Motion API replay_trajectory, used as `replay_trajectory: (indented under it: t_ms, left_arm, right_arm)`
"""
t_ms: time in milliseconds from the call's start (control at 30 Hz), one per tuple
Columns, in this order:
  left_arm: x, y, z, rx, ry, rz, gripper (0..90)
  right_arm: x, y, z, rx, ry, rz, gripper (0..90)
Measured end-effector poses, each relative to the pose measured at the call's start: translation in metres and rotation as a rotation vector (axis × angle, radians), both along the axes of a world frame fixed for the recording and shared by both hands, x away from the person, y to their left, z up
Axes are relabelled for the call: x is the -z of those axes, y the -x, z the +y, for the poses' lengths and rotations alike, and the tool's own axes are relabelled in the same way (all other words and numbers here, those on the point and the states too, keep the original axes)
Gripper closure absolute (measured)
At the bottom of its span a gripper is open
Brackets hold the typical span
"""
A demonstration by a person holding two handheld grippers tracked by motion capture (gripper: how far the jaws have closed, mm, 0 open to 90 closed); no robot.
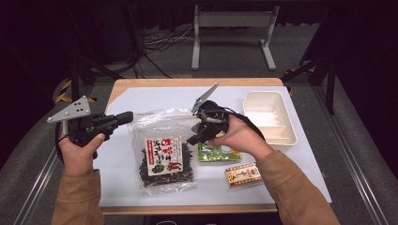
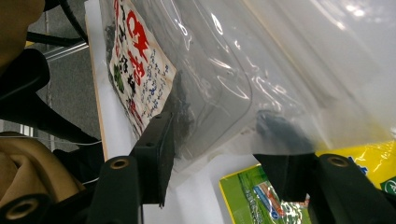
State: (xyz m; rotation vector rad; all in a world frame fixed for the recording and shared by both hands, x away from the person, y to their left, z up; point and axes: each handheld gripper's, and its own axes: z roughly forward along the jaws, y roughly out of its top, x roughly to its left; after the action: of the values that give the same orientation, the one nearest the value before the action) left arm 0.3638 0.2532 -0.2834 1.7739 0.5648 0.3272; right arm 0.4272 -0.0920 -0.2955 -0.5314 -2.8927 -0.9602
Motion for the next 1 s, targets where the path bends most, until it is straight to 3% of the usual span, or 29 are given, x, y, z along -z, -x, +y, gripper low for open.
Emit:
replay_trajectory:
  t_ms: [400,533,767,1000]
  left_arm:
    - [0.0003,0.0007,0.0003,-0.001,0.002,-0.003,90.0]
    - [0.0005,0.0003,-0.0005,-0.004,0.0,0.001,90.0]
    - [0.0017,-0.0007,0.0004,-0.009,-0.005,0.017,90.0]
    - [0.0012,-0.0003,0.0007,-0.009,0.004,0.014,90.0]
  right_arm:
    - [0.007,-0.0032,0.0071,-0.003,-0.03,0.042,57.5]
    - [0.0097,-0.0058,0.0059,-0.005,-0.054,0.082,65.0]
    - [0.0077,-0.004,0.0044,-0.02,-0.054,0.083,80.7]
    - [0.0057,-0.0012,0.003,-0.009,-0.06,0.096,83.8]
